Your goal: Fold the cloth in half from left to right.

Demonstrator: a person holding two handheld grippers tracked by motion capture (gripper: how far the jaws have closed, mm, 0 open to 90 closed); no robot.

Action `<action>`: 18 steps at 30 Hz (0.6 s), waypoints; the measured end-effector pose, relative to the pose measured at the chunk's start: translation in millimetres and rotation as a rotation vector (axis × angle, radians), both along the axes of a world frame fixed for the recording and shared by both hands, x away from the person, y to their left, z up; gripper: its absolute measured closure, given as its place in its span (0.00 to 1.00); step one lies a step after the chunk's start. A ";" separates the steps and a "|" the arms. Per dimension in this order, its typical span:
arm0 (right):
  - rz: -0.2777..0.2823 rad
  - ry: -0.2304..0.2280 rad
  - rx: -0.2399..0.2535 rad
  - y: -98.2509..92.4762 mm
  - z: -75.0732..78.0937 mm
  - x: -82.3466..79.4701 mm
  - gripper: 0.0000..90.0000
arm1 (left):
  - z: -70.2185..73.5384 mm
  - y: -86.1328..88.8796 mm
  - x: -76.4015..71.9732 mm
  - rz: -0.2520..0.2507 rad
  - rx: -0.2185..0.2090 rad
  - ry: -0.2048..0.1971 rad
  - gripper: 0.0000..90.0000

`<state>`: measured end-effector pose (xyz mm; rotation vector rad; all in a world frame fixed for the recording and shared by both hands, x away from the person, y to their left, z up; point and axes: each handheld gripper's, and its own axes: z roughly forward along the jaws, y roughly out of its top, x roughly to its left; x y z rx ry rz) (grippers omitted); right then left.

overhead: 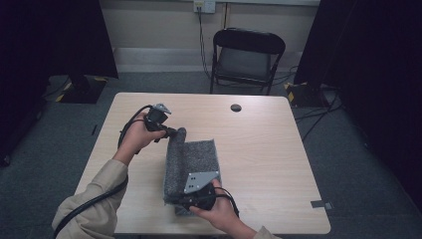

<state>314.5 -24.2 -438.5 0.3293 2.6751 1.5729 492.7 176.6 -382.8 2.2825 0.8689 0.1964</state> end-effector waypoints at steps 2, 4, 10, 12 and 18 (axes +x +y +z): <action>-0.002 0.003 -0.006 -3.0 -2.7 -0.7 0.96 | -1.8 -3.1 1.1 -0.004 -0.001 0.003 0.95; -0.009 0.006 -0.005 -5.5 -5.0 -1.2 0.96 | -3.9 -6.1 1.8 -0.006 -0.004 0.005 0.95; -0.015 0.005 -0.011 -11.4 -8.3 -1.4 0.96 | -8.6 -15.0 3.2 -0.012 -0.005 0.009 0.95; -0.019 0.008 -0.009 -13.5 -9.0 -0.9 0.96 | -9.7 -18.0 3.9 -0.014 -0.005 0.011 0.95; -0.023 0.011 -0.025 -20.4 -11.4 -0.9 0.96 | -14.3 -26.0 6.4 -0.019 -0.004 0.023 0.94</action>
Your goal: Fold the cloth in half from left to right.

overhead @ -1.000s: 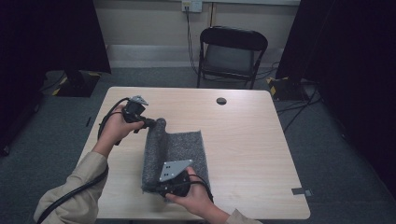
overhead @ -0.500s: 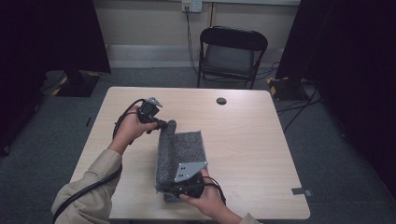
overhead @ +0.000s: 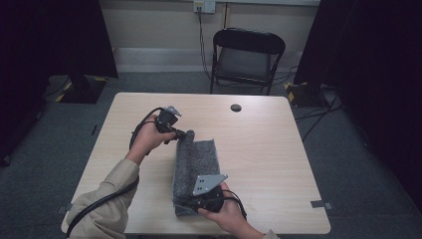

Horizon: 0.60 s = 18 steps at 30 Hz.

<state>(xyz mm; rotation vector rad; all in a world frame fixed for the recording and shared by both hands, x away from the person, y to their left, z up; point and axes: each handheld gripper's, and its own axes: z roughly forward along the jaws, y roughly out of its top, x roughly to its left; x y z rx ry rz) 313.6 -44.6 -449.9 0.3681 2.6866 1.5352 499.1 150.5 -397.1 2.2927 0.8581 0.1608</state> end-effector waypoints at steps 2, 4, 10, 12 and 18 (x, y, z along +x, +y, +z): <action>-0.002 0.002 -0.003 -2.1 -0.8 0.5 0.96 | -1.7 -2.0 1.0 -0.007 0.010 0.002 0.94; -0.004 0.006 -0.007 -4.1 -1.4 0.6 0.96 | -3.2 -4.6 1.3 -0.006 0.007 0.005 0.94; -0.013 0.008 -0.005 -10.8 -2.6 1.0 0.96 | -5.4 -12.6 2.8 -0.006 0.012 0.003 0.94; -0.018 0.009 -0.003 -13.2 -2.4 1.0 0.96 | -6.0 -15.5 3.4 -0.014 0.015 0.004 0.94; -0.024 0.007 -0.013 -20.1 -3.8 0.7 0.96 | -9.2 -26.0 5.0 -0.025 0.011 0.010 0.94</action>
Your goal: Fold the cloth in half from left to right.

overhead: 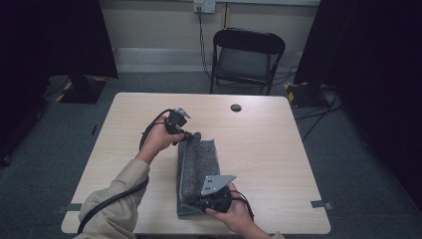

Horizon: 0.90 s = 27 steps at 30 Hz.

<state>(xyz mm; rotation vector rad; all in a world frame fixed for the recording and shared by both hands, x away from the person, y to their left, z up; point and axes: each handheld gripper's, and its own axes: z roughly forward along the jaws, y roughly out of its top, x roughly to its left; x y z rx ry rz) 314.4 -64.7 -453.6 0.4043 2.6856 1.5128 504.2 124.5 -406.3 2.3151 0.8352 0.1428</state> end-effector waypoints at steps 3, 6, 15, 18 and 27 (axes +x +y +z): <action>-0.004 0.003 -0.009 -3.5 -2.2 -0.5 0.96 | -2.0 -6.0 0.5 -0.007 0.006 -0.001 0.94; -0.011 0.008 -0.010 -7.1 -4.4 -1.1 0.96 | -4.2 -12.0 1.7 -0.015 0.009 0.003 0.94; -0.032 0.025 -0.029 -21.9 -12.4 -0.7 0.94 | -11.9 -30.6 5.3 -0.031 0.011 0.011 0.93; -0.042 0.036 -0.033 -26.4 -15.5 -0.7 0.94 | -14.8 -36.9 7.0 -0.038 0.022 0.010 0.92; -0.072 0.046 -0.047 -38.2 -19.4 2.7 0.90 | -22.8 -52.7 9.6 -0.036 0.025 0.011 0.86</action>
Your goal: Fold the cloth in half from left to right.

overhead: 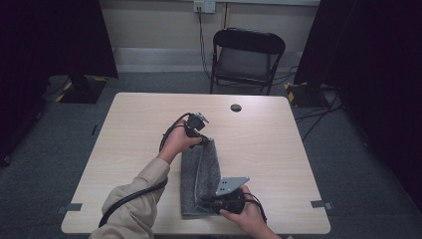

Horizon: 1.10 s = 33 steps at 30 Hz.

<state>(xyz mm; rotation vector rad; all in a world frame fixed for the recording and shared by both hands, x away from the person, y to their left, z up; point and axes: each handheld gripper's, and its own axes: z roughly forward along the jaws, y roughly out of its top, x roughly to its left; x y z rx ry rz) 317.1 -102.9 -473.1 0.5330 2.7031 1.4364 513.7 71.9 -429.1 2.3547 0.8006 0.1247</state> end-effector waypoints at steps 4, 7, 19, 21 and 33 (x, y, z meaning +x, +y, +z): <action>-0.024 0.011 -0.011 -7.4 -2.8 2.0 0.84 | -0.5 -2.1 0.2 0.007 0.004 -0.026 0.75; -0.039 0.009 -0.011 -12.4 -2.1 3.3 0.81 | 0.5 -2.4 -1.9 0.009 0.003 -0.039 0.64; -0.055 0.008 -0.044 -26.4 -2.2 4.2 0.76 | 5.7 13.3 -8.8 0.040 -0.024 -0.086 0.47; -0.057 0.009 -0.048 -28.0 -2.2 4.7 0.75 | 5.2 17.2 -10.9 0.043 -0.012 -0.095 0.46; -0.043 0.018 -0.088 -30.6 -6.2 3.5 0.72 | -15.8 55.1 -13.6 0.145 0.028 -0.112 0.49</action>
